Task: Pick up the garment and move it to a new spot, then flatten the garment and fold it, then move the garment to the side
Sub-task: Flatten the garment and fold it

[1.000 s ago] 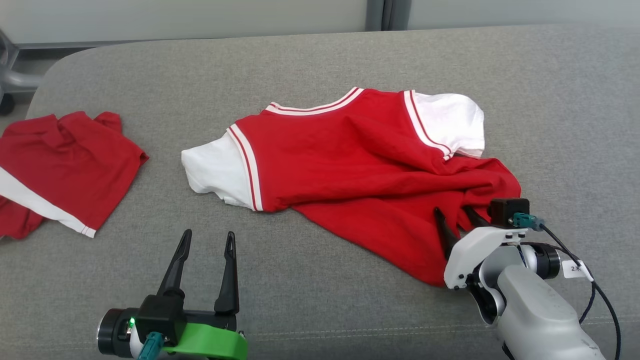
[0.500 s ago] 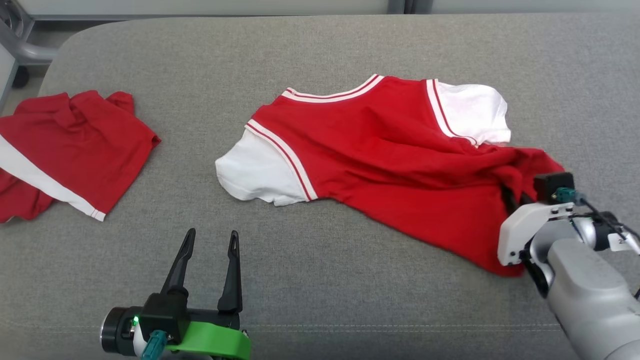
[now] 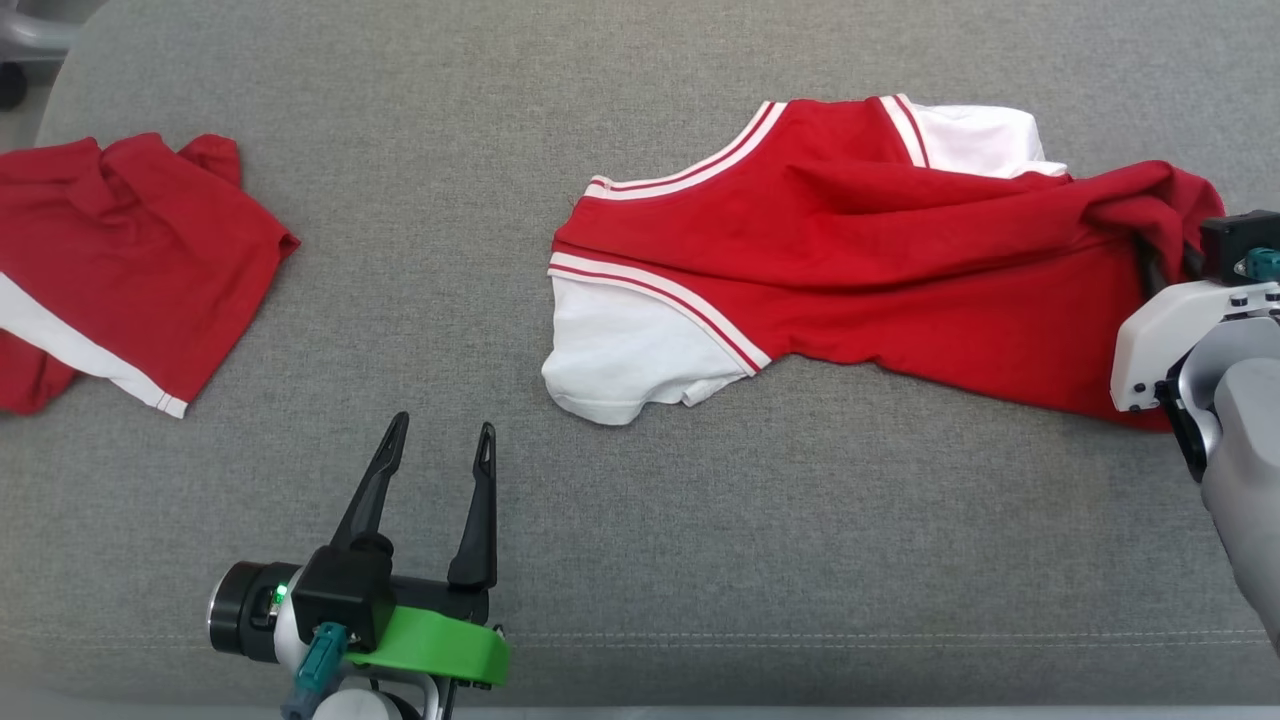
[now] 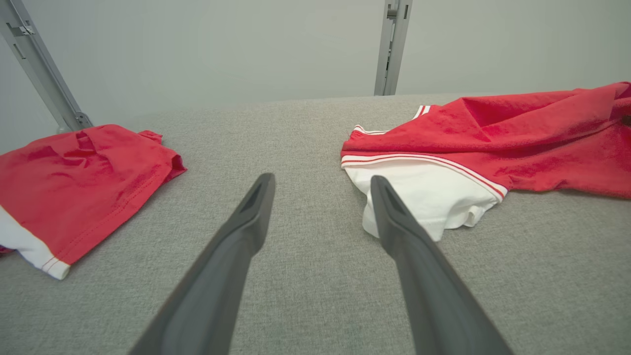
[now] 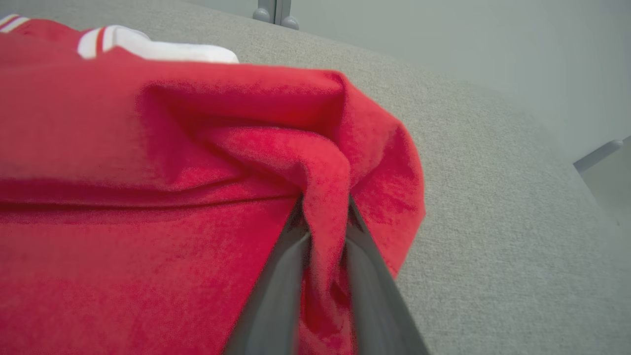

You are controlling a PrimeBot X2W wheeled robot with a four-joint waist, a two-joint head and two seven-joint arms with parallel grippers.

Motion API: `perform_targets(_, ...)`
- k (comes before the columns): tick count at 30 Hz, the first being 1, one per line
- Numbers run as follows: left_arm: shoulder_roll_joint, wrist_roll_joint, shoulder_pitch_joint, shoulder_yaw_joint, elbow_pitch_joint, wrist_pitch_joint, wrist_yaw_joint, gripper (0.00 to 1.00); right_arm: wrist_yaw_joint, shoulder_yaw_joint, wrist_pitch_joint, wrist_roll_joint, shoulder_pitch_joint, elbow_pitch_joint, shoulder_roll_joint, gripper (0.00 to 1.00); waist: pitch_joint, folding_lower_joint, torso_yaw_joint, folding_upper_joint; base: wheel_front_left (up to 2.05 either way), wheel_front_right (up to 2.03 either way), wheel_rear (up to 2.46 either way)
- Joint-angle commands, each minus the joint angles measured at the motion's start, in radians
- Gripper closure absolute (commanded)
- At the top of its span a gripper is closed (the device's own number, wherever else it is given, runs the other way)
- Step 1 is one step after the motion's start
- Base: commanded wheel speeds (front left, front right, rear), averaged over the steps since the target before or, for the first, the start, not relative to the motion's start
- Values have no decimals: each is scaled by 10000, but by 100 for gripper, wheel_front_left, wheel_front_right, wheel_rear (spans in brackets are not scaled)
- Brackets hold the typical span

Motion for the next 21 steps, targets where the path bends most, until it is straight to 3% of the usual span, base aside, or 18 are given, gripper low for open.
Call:
perform_targets(1, 3, 66, -134, 17, 44, 1, -35, 0, -20, -131, -38, -175, -152, 66, 121, 0, -23, 0, -67, -1, 0, 0, 0)
perform_targets(6, 2, -13, -30, 29, 149, 1, 33, 0, -20, -717, -40, -560, 321, -434, 302, 0, -270, 0, -334, -1, 0, 0, 0)
perform_targets(12, 5, -146, 299, 137, 285, 1, 190, 0, -19, -1835, -37, -1332, 1789, -2923, 1403, 0, -857, 0, -967, -1, 0, 0, 0)
perform_targets(17, 8, -642, 554, 420, 200, 1, 726, 0, -19, -1688, -37, -1134, 3274, -4932, 2377, 0, -1435, 0, -1425, -1, 0, 0, 0)
perform_targets(21, 6, -1147, 800, 551, 149, 1, 1082, 0, -19, -1178, -36, -870, 4293, -6071, 2750, 0, -1820, 0, -1689, -1, 0, 0, 0)
